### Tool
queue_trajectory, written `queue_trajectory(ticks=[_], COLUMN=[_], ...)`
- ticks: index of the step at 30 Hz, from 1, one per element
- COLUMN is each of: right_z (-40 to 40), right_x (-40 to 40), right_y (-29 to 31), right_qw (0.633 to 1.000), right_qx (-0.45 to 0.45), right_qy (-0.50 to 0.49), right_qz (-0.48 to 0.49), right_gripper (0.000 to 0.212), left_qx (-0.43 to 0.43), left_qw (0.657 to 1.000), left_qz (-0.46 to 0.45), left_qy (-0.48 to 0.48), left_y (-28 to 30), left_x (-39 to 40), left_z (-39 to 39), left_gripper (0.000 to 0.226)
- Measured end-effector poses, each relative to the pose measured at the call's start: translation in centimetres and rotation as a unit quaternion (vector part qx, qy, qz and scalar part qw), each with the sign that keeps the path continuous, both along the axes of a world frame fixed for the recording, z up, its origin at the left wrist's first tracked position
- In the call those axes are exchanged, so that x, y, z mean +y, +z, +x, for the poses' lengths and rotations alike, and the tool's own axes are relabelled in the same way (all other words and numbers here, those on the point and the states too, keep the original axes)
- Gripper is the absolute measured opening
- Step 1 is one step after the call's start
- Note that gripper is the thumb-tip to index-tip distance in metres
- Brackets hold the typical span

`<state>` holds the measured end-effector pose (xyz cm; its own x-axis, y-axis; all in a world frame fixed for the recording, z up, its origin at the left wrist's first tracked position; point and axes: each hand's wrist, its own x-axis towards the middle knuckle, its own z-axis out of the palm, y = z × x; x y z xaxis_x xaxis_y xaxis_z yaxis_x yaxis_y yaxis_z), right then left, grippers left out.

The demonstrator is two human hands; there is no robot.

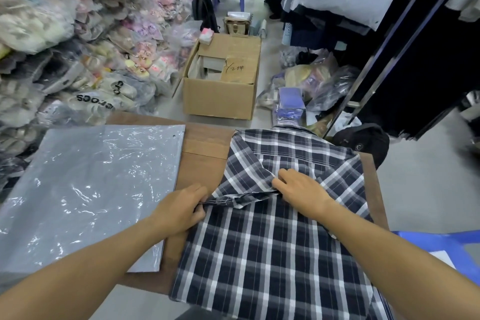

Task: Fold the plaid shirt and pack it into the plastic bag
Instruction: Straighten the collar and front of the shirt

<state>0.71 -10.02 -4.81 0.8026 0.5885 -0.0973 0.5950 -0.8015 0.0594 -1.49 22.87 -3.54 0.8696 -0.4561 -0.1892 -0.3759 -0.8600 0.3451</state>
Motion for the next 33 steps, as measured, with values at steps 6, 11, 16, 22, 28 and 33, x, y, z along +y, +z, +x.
queue_trajectory(ticks=[6,11,16,22,28,33], right_z=[-0.4,-0.6,-0.5,-1.2,-2.7,-2.9], right_x=[0.2,0.6,1.2,1.6,0.7,1.2], right_y=[0.5,0.8,0.3,0.1,-0.6,-0.4], right_qw=[1.000,0.999,0.999,0.998,0.992,0.988], right_qx=[-0.004,-0.034,-0.031,-0.021,0.070,0.093], right_qy=[0.013,0.006,-0.025,-0.066,-0.104,-0.118], right_qz=[0.020,0.029,0.004,0.006,-0.001,0.018], right_gripper=[0.027,0.028,0.038,0.051,0.076,0.075], left_qx=[-0.070,-0.131,-0.069,-0.155,-0.025,0.034], left_qw=[0.996,0.983,0.991,0.974,0.978,0.977], left_qz=[0.015,-0.012,0.003,0.039,0.126,0.130], left_qy=[-0.059,-0.131,-0.114,-0.159,-0.162,-0.167], left_y=[0.0,0.3,-0.1,-0.4,-1.6,-1.6], left_x=[-0.4,-3.2,-5.3,-6.7,-8.7,-8.5], left_z=[-0.4,-0.7,-0.5,1.5,4.7,5.5], left_gripper=[0.012,0.013,0.030,0.093,0.152,0.151])
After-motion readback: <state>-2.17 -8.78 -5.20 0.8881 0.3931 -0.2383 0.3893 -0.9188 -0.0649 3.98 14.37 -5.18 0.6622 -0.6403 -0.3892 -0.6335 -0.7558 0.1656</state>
